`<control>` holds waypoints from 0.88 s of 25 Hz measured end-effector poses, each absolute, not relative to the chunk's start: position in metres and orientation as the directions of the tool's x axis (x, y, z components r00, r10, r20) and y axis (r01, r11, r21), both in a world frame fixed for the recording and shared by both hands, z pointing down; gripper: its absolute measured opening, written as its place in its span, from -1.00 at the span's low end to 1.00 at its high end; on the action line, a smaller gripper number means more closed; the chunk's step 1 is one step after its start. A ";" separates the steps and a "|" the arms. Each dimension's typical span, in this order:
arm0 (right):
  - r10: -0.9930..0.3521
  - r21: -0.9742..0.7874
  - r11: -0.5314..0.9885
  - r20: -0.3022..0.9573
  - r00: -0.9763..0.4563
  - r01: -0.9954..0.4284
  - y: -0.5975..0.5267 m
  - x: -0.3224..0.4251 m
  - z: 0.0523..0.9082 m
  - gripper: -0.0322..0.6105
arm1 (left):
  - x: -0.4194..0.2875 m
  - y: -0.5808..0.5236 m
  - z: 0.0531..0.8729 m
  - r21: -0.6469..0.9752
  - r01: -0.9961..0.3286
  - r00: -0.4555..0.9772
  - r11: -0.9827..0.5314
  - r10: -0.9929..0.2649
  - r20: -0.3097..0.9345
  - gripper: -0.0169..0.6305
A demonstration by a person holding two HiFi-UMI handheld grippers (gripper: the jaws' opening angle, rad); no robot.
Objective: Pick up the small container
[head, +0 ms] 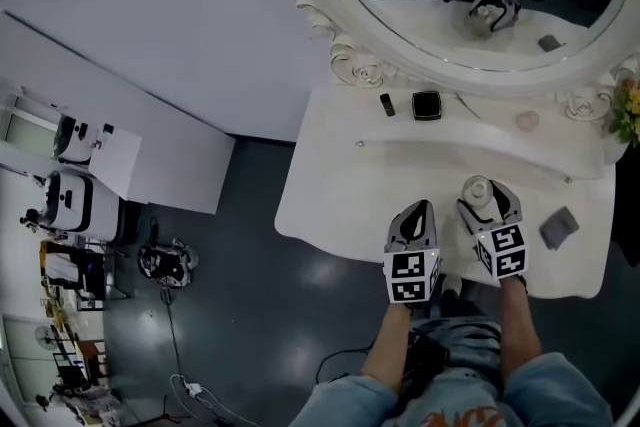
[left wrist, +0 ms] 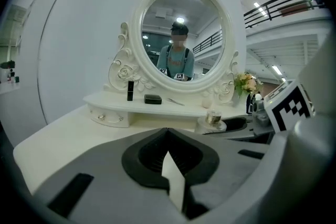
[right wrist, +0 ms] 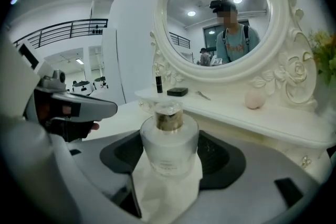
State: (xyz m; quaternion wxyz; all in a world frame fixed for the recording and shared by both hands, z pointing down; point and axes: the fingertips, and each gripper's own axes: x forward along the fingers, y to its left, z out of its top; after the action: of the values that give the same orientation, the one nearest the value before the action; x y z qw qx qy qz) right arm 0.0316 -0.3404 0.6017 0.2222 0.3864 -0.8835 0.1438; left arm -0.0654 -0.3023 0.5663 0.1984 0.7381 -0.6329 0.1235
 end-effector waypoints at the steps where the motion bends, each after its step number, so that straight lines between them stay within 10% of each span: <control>1: -0.626 -0.080 0.660 0.491 -0.606 -0.747 -0.340 0.035 0.594 0.09 | -0.063 -0.302 0.564 0.136 -0.983 0.169 -0.121 -0.889 0.426 -0.89; 22: -0.713 -0.019 0.673 0.248 -0.655 -0.740 -0.353 0.074 0.462 0.10 | -0.030 -0.329 0.468 0.091 -0.984 0.170 -0.153 -0.960 0.223 -0.89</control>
State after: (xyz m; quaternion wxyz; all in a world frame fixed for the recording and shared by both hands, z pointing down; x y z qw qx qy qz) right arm 0.0740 -0.3535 0.4624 0.1105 0.4001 -0.9079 0.0594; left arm -0.0299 -0.3287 0.4679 0.1075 0.7573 -0.6417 0.0562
